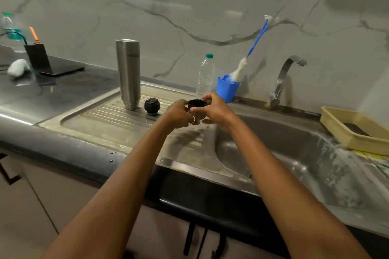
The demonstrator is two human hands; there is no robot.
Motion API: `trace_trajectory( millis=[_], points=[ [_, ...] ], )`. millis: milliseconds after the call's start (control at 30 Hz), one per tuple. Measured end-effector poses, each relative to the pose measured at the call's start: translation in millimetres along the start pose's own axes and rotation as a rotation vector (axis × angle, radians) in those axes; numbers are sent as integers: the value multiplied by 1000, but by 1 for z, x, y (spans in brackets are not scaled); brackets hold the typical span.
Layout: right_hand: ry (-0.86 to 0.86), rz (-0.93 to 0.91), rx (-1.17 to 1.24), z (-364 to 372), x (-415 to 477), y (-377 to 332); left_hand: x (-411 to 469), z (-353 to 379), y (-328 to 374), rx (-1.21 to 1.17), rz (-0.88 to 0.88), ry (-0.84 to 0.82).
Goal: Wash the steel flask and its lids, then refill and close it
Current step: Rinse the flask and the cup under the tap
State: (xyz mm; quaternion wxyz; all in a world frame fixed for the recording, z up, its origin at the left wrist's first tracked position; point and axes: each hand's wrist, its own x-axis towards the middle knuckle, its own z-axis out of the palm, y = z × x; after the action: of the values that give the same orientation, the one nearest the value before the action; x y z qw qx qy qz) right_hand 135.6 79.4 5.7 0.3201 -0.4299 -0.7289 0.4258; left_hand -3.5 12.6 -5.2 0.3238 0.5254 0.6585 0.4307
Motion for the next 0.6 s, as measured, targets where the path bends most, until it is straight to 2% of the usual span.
trace_trajectory(
  millis=[67, 167, 300, 467, 600],
  points=[
    [-18, -4, -8, 10, 5, -4, 2, -6, -9, 12, -11, 40],
    [-8, -67, -198, 18, 13, -11, 7, -12, -21, 61, 4, 102],
    [-89, -105, -291, 23, 21, -27, 11, -20, -33, 136, 25, 149],
    [-199, -41, -459, 31, 34, -39, 11, -27, -38, 204, 132, 178],
    [-176, -80, -589, 42, 38, -44, 17, -29, -42, 388, 165, 223]
  ],
)
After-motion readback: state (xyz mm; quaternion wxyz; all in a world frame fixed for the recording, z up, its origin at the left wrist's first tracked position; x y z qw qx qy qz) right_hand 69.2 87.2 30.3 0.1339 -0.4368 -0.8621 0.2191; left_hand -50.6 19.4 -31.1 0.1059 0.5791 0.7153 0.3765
